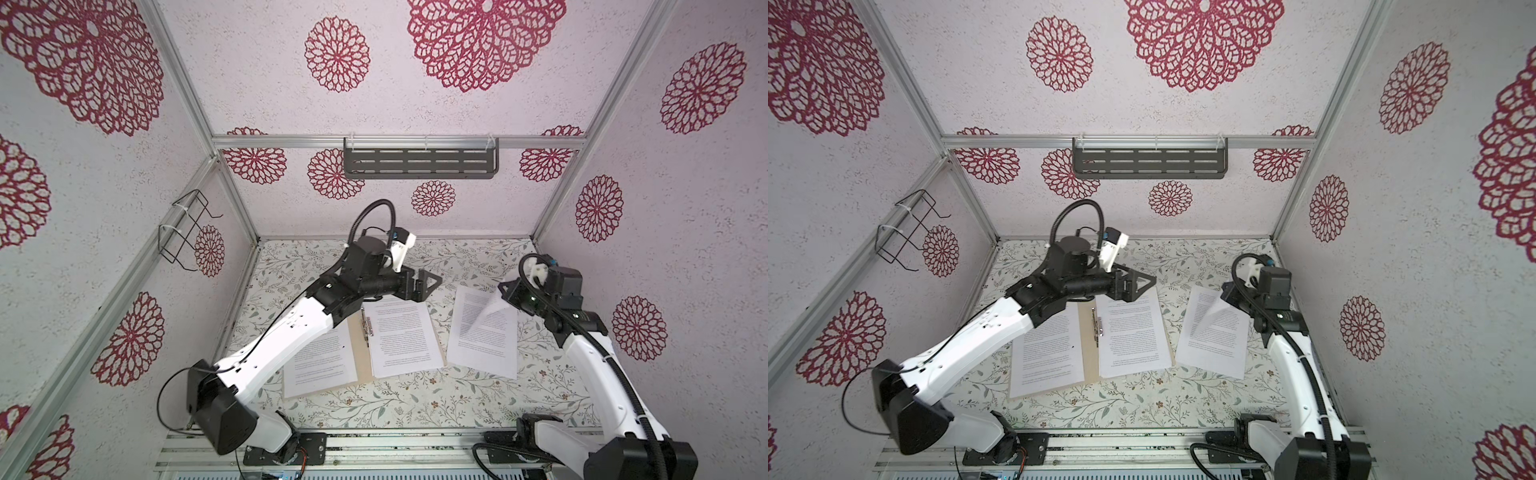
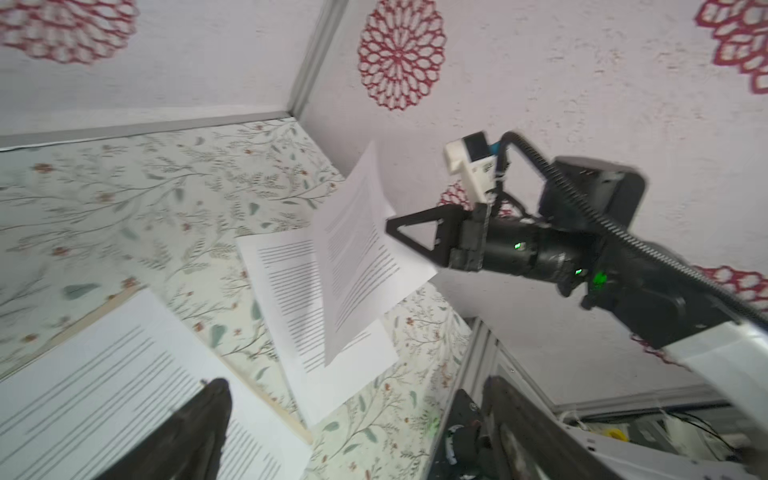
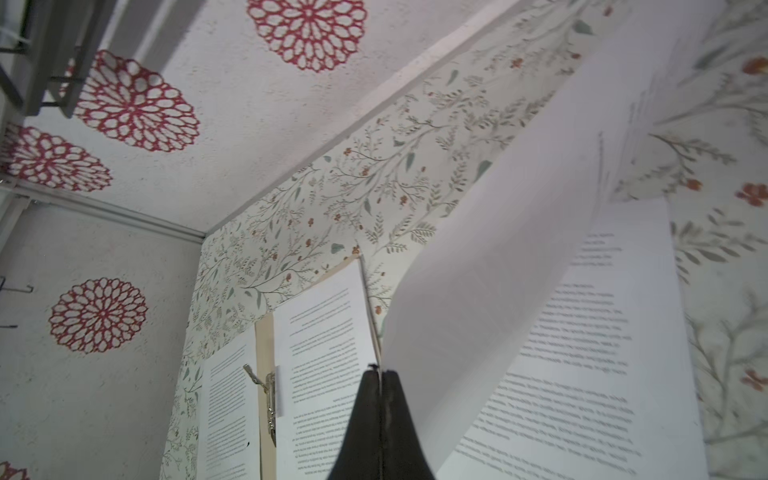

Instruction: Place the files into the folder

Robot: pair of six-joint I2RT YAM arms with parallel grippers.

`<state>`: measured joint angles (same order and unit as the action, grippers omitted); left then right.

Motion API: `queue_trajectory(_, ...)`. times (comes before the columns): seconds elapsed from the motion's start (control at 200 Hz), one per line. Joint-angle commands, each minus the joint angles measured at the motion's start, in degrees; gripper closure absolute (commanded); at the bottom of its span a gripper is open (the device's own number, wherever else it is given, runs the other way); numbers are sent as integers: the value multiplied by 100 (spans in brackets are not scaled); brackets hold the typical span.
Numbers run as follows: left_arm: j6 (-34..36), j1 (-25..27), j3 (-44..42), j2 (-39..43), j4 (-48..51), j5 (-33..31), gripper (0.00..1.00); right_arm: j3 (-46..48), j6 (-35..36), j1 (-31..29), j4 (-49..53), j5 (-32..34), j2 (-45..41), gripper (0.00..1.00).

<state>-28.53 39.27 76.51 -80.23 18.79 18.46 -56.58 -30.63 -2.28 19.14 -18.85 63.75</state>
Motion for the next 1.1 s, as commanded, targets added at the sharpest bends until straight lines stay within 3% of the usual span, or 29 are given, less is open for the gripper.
queue_trajectory(0.0, 317, -259, -943, 787, -244, -901, 3, -734, 10, -711, 46, 849, 460, 100)
queue_trajectory(0.225, 618, -696, -2219, 2290, 52, -1756, 3, -2227, -60, -2456, 15, 1014, 1485, 100)
queue_trajectory(0.365, 916, -847, -2530, 2685, 390, -1841, 3, -2498, -219, -2842, -192, 692, 1423, 100)
queue_trajectory(0.465, 1013, -903, -2742, 2864, 460, -1833, 3, -1946, -375, -2525, -291, 746, 1149, 100)
queue_trajectory(0.585, 1011, -929, -2977, 2901, 356, -1829, 3, -485, -1012, -1929, -1372, 53, 936, 100)
queue_trajectory(0.77, 1008, -929, -2979, 2762, 488, -1775, 3, 895, -1448, -1971, -2440, 264, 1312, 100)
queue_trajectory(0.936, 964, -933, -3019, 2870, 636, -1774, 3, 1211, -1447, -2153, -2590, 532, 1824, 100)
queue_trajectory(1.096, 867, -938, -3086, 3062, 888, -1749, 3, 1536, -1672, -2497, -2600, 781, 1792, 100)
